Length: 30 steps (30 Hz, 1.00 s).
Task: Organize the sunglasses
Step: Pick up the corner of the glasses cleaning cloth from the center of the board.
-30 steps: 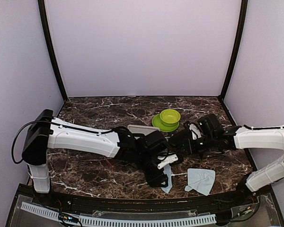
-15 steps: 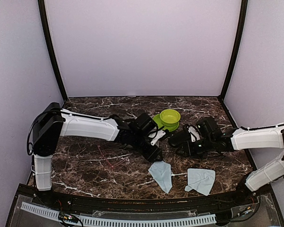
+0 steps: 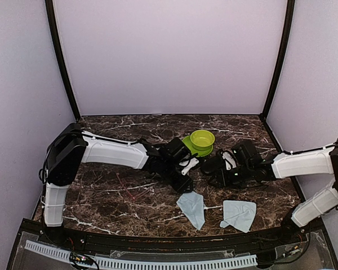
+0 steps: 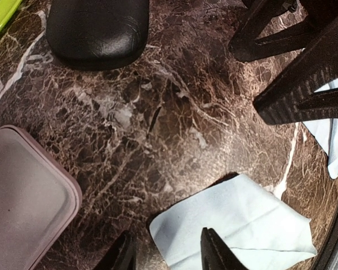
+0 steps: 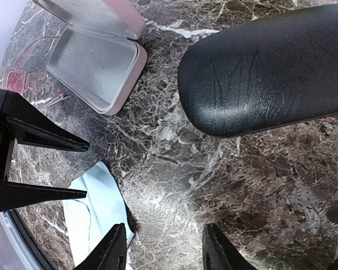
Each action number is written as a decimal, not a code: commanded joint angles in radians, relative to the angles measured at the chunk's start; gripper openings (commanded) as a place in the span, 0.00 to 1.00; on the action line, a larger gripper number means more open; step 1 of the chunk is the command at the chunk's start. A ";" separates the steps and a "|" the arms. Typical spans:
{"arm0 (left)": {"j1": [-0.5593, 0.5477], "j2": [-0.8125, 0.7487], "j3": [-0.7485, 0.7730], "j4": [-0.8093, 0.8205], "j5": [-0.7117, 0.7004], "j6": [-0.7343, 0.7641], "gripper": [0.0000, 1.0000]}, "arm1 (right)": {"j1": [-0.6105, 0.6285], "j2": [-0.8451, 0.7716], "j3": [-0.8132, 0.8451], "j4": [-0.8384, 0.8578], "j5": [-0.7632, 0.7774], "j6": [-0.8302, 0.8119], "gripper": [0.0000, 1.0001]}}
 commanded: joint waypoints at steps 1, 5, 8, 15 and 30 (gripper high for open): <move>-0.007 0.014 0.023 -0.019 -0.006 0.034 0.41 | 0.001 0.016 -0.007 0.043 -0.015 0.002 0.46; -0.019 0.028 0.025 -0.026 -0.019 0.048 0.40 | 0.001 0.011 -0.011 0.046 -0.012 0.004 0.46; -0.025 0.039 0.028 -0.027 -0.041 0.054 0.40 | 0.001 0.014 -0.012 0.047 -0.013 0.004 0.46; -0.054 0.060 0.045 -0.037 -0.091 0.072 0.36 | 0.001 0.011 -0.020 0.053 -0.014 0.007 0.46; -0.071 0.052 0.071 -0.114 -0.125 0.056 0.09 | 0.001 0.017 -0.020 0.055 -0.012 0.000 0.46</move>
